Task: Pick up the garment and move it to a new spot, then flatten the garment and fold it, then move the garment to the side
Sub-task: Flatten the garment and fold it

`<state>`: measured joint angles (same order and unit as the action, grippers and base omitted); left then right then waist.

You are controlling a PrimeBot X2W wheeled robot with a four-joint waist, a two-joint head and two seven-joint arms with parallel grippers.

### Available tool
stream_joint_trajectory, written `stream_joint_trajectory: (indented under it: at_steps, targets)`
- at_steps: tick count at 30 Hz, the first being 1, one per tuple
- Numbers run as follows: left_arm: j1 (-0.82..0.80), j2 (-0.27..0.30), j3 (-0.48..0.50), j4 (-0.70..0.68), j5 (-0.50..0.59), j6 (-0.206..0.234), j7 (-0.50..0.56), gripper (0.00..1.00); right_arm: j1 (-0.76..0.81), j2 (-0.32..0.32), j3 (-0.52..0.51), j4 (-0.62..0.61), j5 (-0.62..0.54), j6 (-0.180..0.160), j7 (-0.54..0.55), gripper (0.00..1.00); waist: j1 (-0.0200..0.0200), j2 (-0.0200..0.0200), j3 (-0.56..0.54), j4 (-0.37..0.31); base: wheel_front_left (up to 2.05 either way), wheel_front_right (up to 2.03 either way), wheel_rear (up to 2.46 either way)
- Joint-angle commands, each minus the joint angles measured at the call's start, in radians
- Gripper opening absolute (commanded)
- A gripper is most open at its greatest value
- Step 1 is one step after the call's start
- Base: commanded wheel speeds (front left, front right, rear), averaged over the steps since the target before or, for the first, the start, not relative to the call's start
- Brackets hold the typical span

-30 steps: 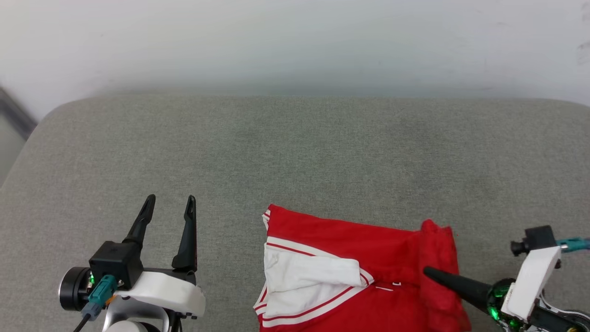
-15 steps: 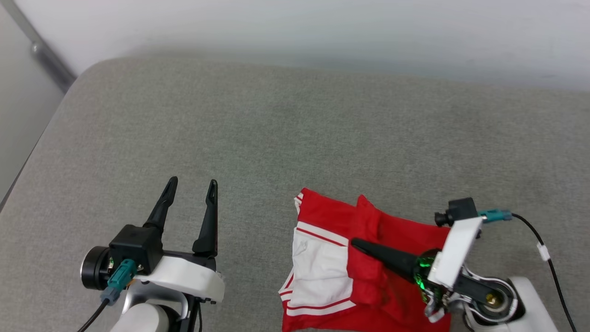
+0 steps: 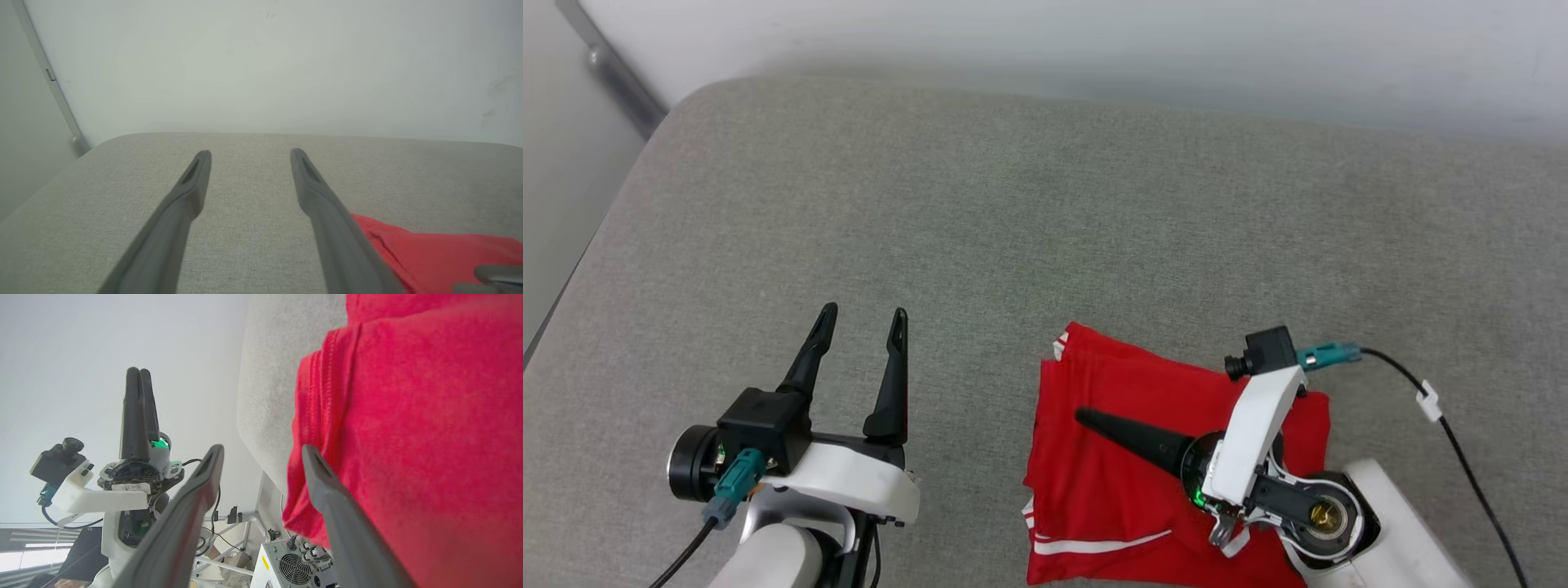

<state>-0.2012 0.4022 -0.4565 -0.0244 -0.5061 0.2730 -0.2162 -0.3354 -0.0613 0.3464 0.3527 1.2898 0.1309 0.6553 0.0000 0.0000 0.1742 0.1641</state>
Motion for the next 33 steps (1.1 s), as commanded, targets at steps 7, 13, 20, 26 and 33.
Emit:
stream_joint_trajectory:
  at_steps: [7, 13, 20, 26, 33]
  targets:
    - [0.009, 0.012, 0.007, 0.007, -0.005, 0.008, -0.01, 1.0, -0.045, -0.168, 0.11, -0.165, -0.243, 0.0, -0.197, 1.0, 0.0, 0.0, -0.032, -0.047, 0.0, 0.0, 0.0]
    - [0.033, 0.015, 0.019, 0.009, -0.015, 0.02, -0.014, 1.0, -0.034, -0.266, 0.092, -0.148, -0.52, 0.0, -0.357, 1.0, 0.0, 0.0, -0.057, -0.093, 0.0, 0.0, 0.0]
    - [0.078, 0.032, 0.051, 0.008, -0.03, 0.037, -0.025, 1.0, 0.076, -0.3, -0.149, -0.216, -0.776, 0.0, -0.464, 1.0, 0.0, 0.0, -0.1, -0.151, 0.0, 0.0, 0.0]
    - [0.13, 0.042, 0.073, 0.009, -0.043, 0.051, -0.033, 1.0, 0.214, -0.231, -0.36, -0.372, -0.925, 0.0, -0.512, 1.0, 0.0, 0.0, -0.157, -0.17, 0.0, 0.0, 0.0]
    - [0.187, 0.053, 0.084, 0.01, -0.046, 0.055, -0.038, 1.0, 0.322, -0.152, -0.414, -0.471, -1.014, 0.0, -0.569, 1.0, 0.0, 0.0, -0.195, -0.173, 0.0, 0.0, 0.0]
